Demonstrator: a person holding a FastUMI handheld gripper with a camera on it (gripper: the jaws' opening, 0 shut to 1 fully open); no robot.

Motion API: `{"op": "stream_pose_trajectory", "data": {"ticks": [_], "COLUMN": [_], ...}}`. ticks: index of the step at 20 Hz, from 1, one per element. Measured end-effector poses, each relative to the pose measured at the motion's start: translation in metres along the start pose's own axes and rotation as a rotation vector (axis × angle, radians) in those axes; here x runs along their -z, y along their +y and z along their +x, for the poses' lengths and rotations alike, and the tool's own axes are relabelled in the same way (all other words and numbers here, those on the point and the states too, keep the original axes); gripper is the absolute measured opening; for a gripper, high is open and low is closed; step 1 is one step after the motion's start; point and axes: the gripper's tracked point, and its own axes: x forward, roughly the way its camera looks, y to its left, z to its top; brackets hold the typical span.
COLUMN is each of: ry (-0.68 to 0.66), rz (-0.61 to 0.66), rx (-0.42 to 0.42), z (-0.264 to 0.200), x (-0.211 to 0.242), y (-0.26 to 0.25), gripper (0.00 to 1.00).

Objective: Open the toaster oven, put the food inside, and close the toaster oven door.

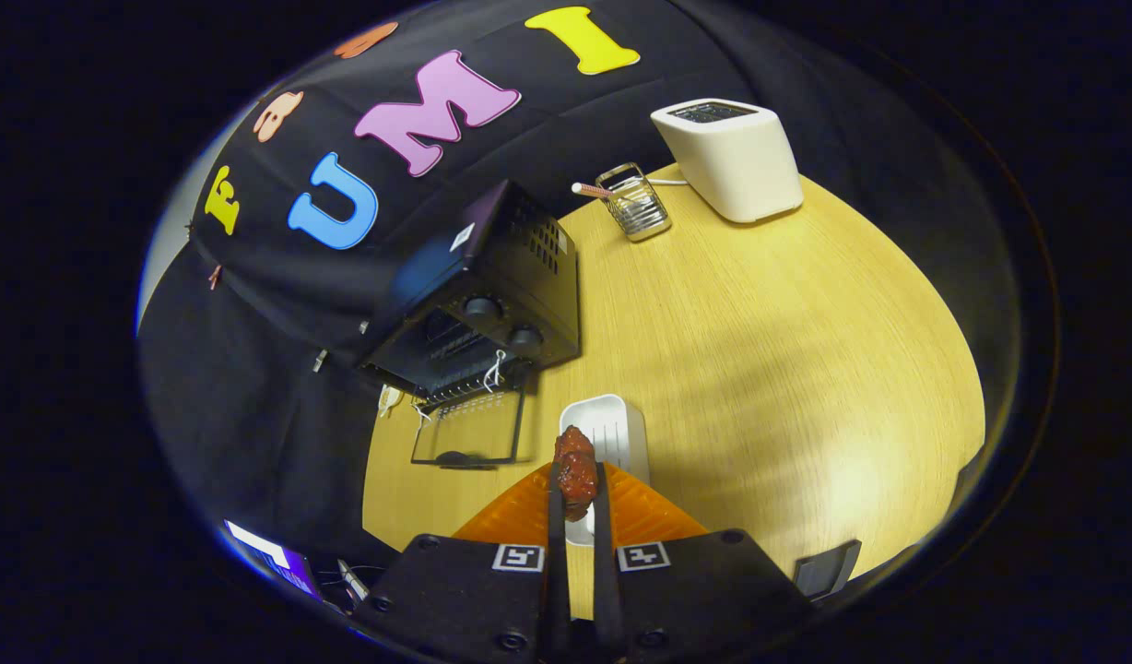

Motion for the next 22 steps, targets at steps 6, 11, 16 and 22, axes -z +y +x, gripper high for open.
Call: {"op": "stream_pose_trajectory", "data": {"ticks": [6, 11, 16, 22], "ry": [-0.086, -0.11, -0.158, -0.253], "rz": [0.063, 0.108, 0.183, 0.282], "rx": [-0.052, -0.099, -0.181, -0.228], "z": [-0.015, -0.009, 0.01, 0.057], "x": [0.0, 0.022, 0.038, 0.037], "y": [0.062, 0.112, 0.163, 0.204], "gripper": [0.14, 0.14, 0.14, 0.14]}}
